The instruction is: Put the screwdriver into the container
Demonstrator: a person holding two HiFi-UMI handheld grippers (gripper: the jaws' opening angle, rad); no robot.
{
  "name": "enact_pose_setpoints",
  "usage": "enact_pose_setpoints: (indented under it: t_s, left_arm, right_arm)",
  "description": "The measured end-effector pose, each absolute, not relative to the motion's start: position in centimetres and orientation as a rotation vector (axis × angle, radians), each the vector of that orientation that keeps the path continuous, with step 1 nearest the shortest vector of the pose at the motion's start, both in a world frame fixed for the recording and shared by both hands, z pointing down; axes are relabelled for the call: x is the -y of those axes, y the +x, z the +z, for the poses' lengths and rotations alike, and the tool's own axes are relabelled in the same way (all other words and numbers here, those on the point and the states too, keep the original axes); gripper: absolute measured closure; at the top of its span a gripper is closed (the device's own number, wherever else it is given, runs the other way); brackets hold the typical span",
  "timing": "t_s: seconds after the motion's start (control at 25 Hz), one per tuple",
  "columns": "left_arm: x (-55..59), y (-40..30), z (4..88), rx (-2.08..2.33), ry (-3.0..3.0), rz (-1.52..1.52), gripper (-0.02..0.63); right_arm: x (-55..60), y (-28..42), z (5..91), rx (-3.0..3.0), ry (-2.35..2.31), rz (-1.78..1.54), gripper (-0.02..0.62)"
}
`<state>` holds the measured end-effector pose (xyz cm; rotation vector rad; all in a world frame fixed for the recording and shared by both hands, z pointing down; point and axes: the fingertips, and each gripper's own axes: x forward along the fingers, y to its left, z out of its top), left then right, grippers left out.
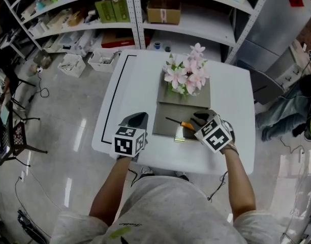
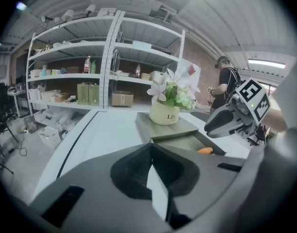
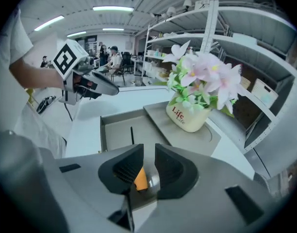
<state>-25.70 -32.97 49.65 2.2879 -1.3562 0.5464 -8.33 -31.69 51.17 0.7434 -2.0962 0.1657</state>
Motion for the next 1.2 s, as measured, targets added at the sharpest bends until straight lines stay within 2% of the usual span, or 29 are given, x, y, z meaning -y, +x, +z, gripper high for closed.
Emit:
enact_pose_setpoints:
  t_s: [0.28,0.52,0.72,1.2]
  left_arm:
    - [33.5,-23.5,47.7,1.409,2.307,0.529,0.604]
    - [33.5,-22.1,46.4,1.453,2.314,0.493,0.604]
    - [33.7,-21.5,45.9,1.477,2.319,0.491,0.604]
    - [33.9,-21.4,46.5,1.484,2.301,0.516,0.604]
  right_arm:
    - [32.0,-5.3,47.0,2.234,0.895,0.225,0.535]
    - [32.2,-3.0,43.7,2.371,1.06,0.305,0.588]
    - [32.4,-1.5,42.6,2.489,1.157,0.434,0.592]
    - [33.1,-1.6,43.6,2.496,1.155,0.449,0.591]
